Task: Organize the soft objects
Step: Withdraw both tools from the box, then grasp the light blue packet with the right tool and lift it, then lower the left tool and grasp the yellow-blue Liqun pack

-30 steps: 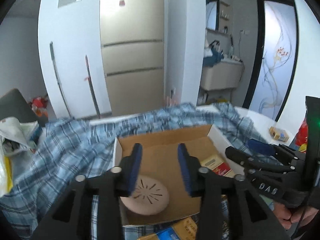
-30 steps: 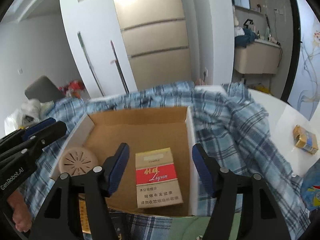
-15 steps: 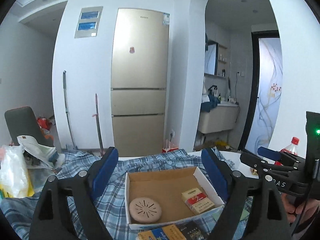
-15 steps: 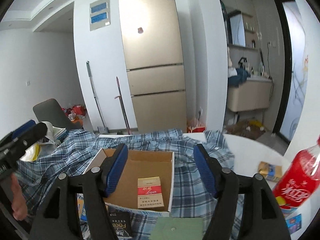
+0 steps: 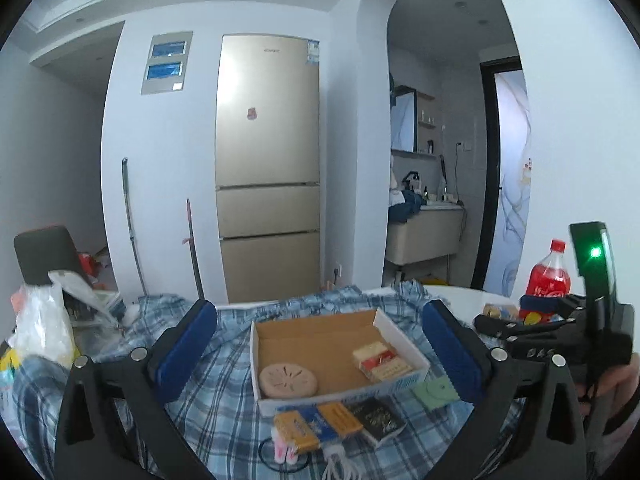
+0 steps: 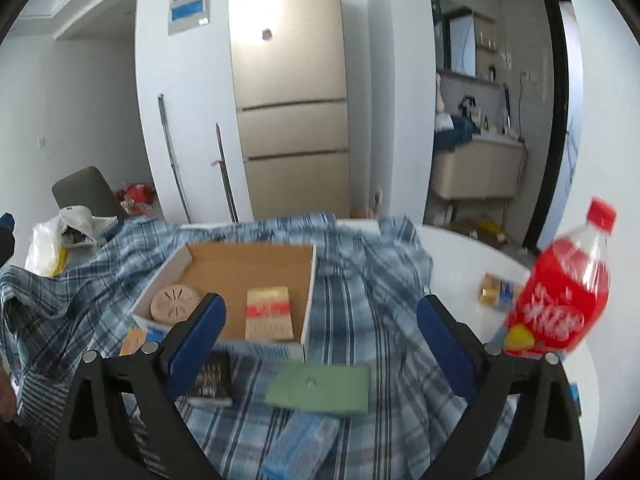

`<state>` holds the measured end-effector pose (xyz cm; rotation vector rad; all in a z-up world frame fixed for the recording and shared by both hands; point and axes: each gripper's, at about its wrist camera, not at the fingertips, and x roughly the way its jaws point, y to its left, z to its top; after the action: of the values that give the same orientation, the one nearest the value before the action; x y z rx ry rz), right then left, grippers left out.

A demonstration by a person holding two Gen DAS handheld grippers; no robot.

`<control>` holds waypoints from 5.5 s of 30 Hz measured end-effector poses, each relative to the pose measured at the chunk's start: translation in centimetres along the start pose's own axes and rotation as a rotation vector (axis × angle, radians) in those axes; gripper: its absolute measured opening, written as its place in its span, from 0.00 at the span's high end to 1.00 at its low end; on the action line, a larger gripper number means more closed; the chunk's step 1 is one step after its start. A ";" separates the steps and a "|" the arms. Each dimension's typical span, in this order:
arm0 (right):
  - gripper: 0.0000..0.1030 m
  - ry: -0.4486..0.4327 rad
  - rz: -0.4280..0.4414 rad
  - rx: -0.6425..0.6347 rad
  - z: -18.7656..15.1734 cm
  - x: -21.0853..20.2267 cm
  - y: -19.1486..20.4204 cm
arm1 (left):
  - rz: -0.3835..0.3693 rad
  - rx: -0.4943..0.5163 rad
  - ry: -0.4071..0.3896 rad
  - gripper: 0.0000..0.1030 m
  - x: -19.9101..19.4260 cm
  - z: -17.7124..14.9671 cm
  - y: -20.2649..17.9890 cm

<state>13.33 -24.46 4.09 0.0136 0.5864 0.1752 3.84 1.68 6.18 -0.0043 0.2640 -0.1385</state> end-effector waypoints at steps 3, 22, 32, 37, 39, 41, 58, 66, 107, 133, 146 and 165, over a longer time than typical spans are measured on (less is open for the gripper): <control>0.07 0.020 -0.013 0.005 -1.1 -0.5 -0.2 | -0.015 -0.031 0.043 0.00 0.3 -1.5 0.7; 0.09 0.284 -0.085 0.071 -6.4 2.4 -0.4 | 0.001 0.001 0.087 0.00 1.7 -7.1 1.0; 0.25 0.454 -0.073 0.012 -8.3 5.2 1.4 | 0.009 -0.128 0.143 0.00 2.8 -7.1 3.6; 0.42 0.506 -0.045 -0.020 -9.0 6.0 2.2 | 0.011 -0.099 0.122 0.00 2.4 -7.1 3.1; 0.56 0.524 -0.044 -0.040 -9.2 6.2 2.5 | 0.005 -0.089 0.130 0.00 2.5 -7.2 2.9; 0.59 0.518 -0.042 -0.055 -9.2 6.1 2.7 | 0.005 -0.102 0.136 0.00 2.6 -7.2 3.1; 0.69 0.450 0.114 -0.055 -9.2 1.9 3.8 | 0.008 -0.121 0.124 0.00 2.3 -7.2 3.3; 0.75 0.482 0.107 -0.100 -9.7 3.5 4.9 | 0.008 -0.110 0.127 0.00 2.1 -7.2 3.4; 0.67 0.474 0.111 -0.193 -6.7 3.9 5.2 | 0.030 -0.028 0.193 0.00 3.1 -7.1 1.9; 0.67 0.390 0.184 -0.051 -6.7 7.0 0.8 | -0.034 0.055 0.577 0.12 11.2 -7.6 2.8; 0.66 0.415 0.188 -0.055 -6.9 7.3 0.8 | -0.104 -0.001 0.690 0.13 15.2 -9.1 2.9; 0.66 0.450 0.188 -0.057 -7.3 7.9 0.8 | -0.221 0.080 0.763 0.13 12.6 -11.0 -0.4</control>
<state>15.61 -22.57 -6.29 -0.0271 1.0295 0.3829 12.99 -0.26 -7.75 0.1013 1.0214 -0.3704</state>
